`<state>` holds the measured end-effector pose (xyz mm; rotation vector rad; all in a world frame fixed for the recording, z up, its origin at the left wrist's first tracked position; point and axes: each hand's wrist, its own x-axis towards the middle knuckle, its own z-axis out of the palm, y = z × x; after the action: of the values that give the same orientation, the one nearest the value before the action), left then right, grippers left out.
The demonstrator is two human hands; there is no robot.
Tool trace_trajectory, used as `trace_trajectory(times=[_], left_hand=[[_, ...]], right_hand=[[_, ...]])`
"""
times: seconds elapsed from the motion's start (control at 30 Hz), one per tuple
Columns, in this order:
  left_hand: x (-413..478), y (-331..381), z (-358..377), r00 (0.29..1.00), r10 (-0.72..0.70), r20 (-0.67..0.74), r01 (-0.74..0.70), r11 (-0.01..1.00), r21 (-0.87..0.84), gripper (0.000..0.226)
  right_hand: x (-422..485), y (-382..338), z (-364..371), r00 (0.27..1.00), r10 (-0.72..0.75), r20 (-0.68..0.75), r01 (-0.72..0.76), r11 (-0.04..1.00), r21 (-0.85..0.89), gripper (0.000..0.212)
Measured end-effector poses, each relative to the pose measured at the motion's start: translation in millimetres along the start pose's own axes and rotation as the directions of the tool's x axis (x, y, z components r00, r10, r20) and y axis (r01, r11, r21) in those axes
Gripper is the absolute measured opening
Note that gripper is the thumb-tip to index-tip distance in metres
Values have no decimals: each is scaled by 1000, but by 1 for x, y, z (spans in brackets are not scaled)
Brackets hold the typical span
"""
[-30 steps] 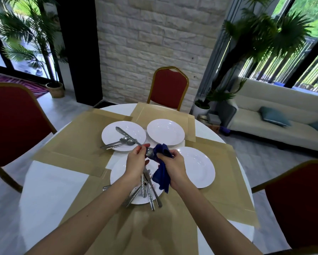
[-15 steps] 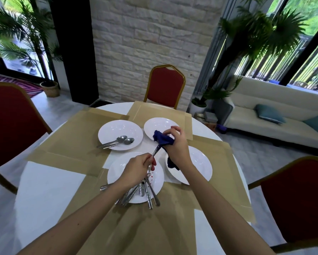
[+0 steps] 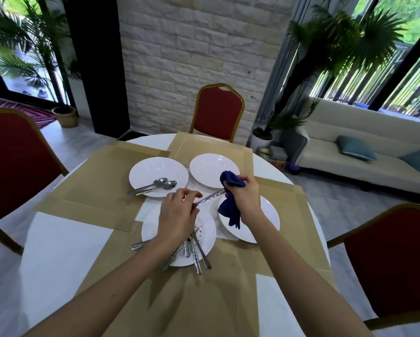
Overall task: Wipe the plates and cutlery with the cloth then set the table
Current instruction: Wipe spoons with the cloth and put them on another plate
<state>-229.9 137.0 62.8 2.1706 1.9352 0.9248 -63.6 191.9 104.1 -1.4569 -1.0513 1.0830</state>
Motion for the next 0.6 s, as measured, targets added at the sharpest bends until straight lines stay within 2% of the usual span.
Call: trace_trajectory(times=[0.03,0.07,0.1,0.13,0.17,0.2,0.23,0.27,0.3,0.33,0.4,0.47,0.53,0.57,0.6], left_hand=[[-1,1,3,992,50,-119,-41,997,73,19],[0,4,2,984,68,-162,-55,995,81,14],[0,9,-1,994,20,-111,-21,1000,-7,10],[2,14,-2,995,-99,9,100,983,-151,19],[6,16,-4,953,-231,199,285,907,-311,28],[11,16,-5,867,-319,384,483,732,-481,34],[17,14,-3,789,-364,495,614,499,-612,34],[23,10,-1,731,-400,553,672,280,-685,30],[27,7,1,694,-431,577,680,129,-721,27],[32,2,2,670,-459,583,679,61,-732,25],[41,-11,4,638,-510,576,681,25,-732,25],[50,-30,6,611,-557,562,709,69,-702,27],[57,-54,7,622,-574,533,752,249,-610,29],[60,-67,9,645,-565,515,754,360,-549,30],[63,-79,13,670,-554,494,740,455,-495,31]], right_hand=[[-2,3,3,999,19,-34,-17,998,64,26],[-5,5,5,998,38,-51,-30,988,150,26],[-9,7,8,997,56,-50,-43,973,228,25],[-13,8,10,997,72,-38,-58,959,277,23],[-18,10,12,996,84,-16,-75,953,295,22],[-22,13,15,996,90,19,-92,953,288,22],[-28,17,18,994,96,60,-109,955,275,22],[-31,22,22,990,102,101,-125,958,259,21],[-34,28,26,983,115,143,-149,957,251,21],[-35,34,29,976,131,173,-169,958,230,20],[-32,42,35,963,188,192,-227,952,204,18],[-26,47,38,901,380,211,-425,872,242,20],[-20,50,35,759,556,339,-650,672,354,32],[-16,52,34,715,563,414,-698,605,383,36],[-11,58,32,700,538,470,-711,586,388,36]])
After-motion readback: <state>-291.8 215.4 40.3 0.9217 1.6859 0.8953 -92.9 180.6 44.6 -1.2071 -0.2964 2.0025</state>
